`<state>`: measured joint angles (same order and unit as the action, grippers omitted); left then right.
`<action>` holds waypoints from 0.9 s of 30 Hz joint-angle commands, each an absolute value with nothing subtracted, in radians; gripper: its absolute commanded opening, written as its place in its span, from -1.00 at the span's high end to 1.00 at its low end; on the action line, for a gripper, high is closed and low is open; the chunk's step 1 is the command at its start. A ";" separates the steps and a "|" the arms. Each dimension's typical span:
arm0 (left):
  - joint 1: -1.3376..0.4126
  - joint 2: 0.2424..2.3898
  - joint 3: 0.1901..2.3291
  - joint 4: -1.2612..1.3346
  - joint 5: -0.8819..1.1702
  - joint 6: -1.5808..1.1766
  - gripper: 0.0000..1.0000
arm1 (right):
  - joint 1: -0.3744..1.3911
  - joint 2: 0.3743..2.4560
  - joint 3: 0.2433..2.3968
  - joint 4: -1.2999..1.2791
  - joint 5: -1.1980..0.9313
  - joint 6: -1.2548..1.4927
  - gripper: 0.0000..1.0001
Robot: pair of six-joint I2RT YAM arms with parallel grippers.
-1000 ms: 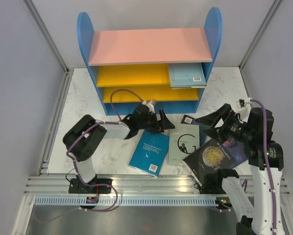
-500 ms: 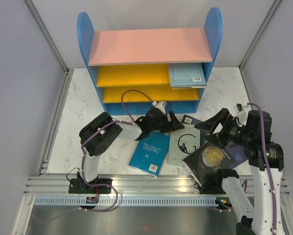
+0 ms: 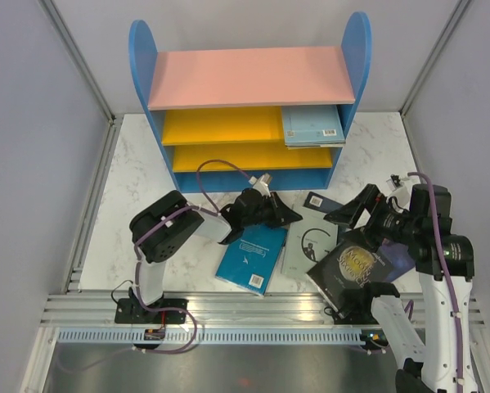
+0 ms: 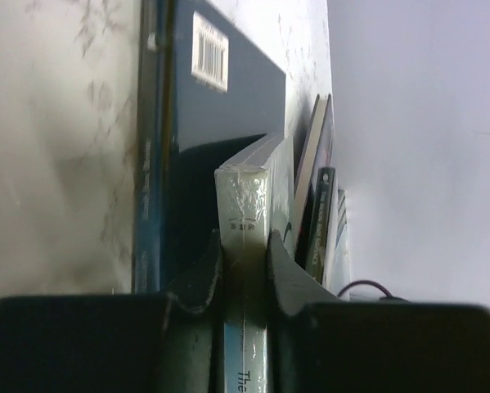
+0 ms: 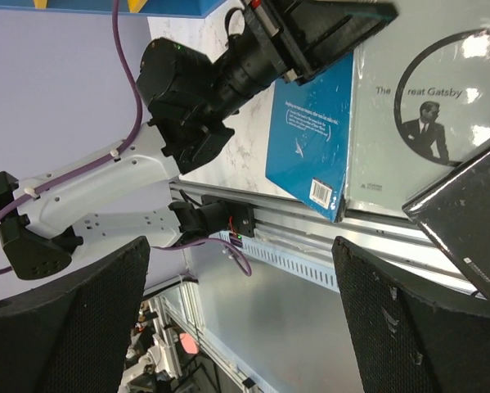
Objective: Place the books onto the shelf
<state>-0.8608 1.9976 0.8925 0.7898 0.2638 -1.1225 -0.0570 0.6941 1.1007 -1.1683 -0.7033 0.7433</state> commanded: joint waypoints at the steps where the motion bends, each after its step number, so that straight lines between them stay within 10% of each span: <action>1: -0.853 1.933 0.781 0.709 0.298 -1.144 0.95 | -0.060 0.715 1.143 -1.177 -0.716 0.692 -0.92; 27: -0.583 0.856 0.718 -0.077 0.175 -1.230 0.95 | -0.060 0.468 0.703 -0.705 -0.917 1.064 -0.96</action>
